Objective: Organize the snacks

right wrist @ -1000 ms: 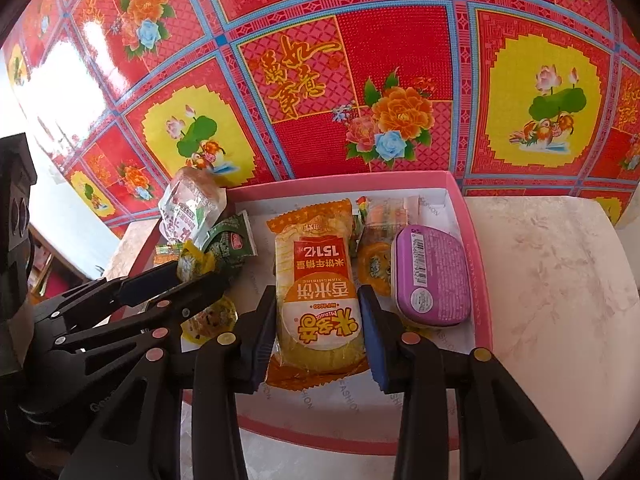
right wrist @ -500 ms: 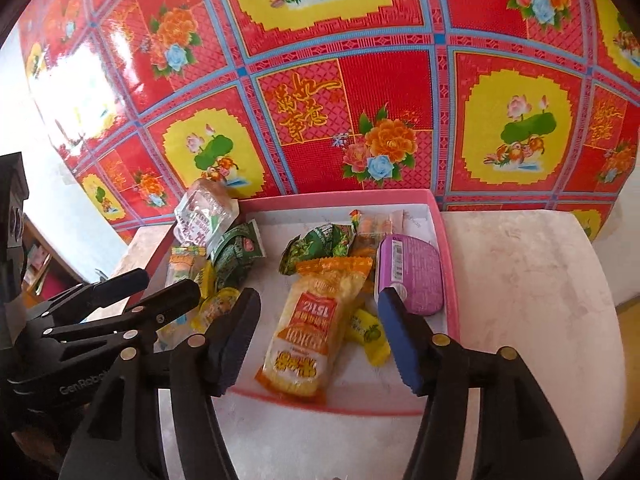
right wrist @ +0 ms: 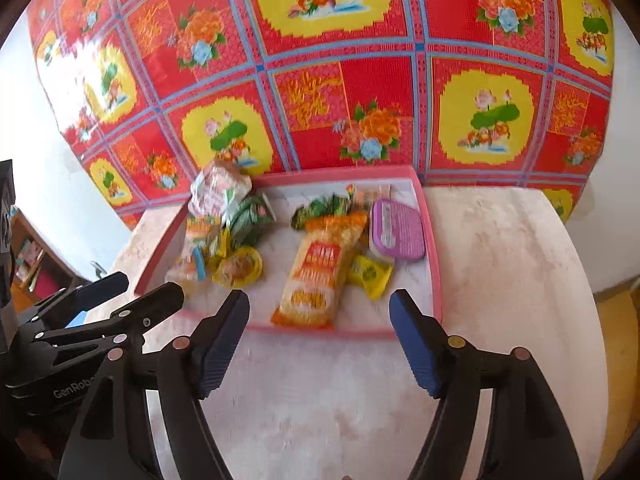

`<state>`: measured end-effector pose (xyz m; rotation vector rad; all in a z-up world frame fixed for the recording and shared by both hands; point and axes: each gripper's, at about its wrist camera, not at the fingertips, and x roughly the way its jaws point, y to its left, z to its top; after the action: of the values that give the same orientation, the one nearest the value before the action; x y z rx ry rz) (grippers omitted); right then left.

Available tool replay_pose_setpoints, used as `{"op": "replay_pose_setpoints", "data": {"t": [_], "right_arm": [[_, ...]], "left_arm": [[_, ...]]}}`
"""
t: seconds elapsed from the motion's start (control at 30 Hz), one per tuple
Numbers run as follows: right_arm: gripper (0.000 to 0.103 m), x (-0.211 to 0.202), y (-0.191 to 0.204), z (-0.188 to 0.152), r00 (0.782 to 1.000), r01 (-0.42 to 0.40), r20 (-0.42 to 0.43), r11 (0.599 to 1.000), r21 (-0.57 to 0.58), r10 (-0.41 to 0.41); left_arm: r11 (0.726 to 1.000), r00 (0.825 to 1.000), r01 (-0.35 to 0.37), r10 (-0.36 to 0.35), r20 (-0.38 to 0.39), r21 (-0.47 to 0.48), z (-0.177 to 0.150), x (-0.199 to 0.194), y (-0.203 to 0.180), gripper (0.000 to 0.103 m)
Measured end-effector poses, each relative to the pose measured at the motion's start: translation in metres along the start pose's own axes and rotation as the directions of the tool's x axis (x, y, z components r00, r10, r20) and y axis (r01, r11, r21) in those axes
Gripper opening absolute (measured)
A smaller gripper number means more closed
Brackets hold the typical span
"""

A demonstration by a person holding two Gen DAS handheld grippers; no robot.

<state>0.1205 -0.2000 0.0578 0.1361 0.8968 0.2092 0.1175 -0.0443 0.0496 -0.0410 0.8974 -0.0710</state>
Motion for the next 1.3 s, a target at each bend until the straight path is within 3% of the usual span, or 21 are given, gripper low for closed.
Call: {"op": "replay_pose_setpoints", "data": {"t": [0.3,0.7,1.07,1.3], "right_arm": [[0.074,0.007,0.004,-0.035,0.997,0.029,-0.068,1.0,-0.011,-0.029],[0.074,0.024,-0.006,-0.053,0.985,0.101,-0.142,0.995,0.02,-0.097],[0.074,0.027,0.0,-0.058,0.981,0.146,-0.125,0.989,-0.021,-0.148],[0.074,0.028,0.002,-0.059,0.979,0.158,-0.123,0.987,-0.043,-0.162]], "left_arm": [[1.0,0.997,-0.015,0.015,-0.078,-0.007,-0.037,0.013,0.001,0.083],[1.0,0.989,-0.015,0.013,-0.146,-0.011,-0.049,0.03,0.001,0.083],[0.998,0.988,-0.065,0.068,-0.139,0.026,-0.051,0.033,-0.003,0.083],[0.998,0.988,-0.063,0.065,-0.139,0.019,-0.05,0.033,-0.002,0.083]]}}
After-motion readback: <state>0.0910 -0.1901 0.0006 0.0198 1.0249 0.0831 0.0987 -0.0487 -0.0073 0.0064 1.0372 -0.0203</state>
